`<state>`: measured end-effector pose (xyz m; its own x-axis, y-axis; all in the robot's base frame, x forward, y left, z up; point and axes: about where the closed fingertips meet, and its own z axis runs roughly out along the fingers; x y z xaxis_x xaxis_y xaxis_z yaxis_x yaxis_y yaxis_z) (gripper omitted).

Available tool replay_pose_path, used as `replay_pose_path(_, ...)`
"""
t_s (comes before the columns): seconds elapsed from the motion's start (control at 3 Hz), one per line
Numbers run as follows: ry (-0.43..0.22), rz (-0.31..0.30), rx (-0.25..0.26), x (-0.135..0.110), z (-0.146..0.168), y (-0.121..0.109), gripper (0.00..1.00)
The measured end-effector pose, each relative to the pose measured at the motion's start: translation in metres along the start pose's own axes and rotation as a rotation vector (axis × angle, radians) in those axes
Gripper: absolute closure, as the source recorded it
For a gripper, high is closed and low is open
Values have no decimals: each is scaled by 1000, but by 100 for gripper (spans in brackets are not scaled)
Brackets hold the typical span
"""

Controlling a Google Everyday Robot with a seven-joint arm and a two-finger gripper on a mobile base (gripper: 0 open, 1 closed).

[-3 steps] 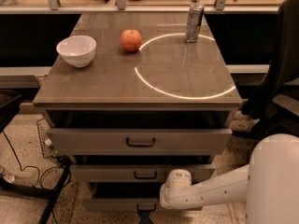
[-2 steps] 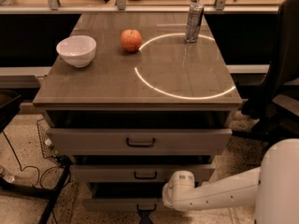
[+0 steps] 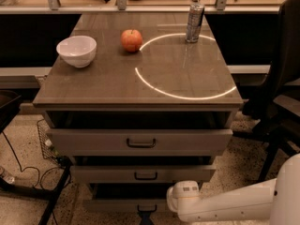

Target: Open bottom drawer

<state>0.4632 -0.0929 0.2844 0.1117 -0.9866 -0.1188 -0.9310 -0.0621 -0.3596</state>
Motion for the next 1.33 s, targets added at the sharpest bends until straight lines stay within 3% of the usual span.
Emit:
replay_pose_path(0.33, -5, -38, 35, 6, 7, 0, 100)
replay_pose_path(0.67, 4, -27, 52, 16, 20, -3, 100)
replay_pose_path(1.33, 40, 50, 71, 39, 52, -11, 100)
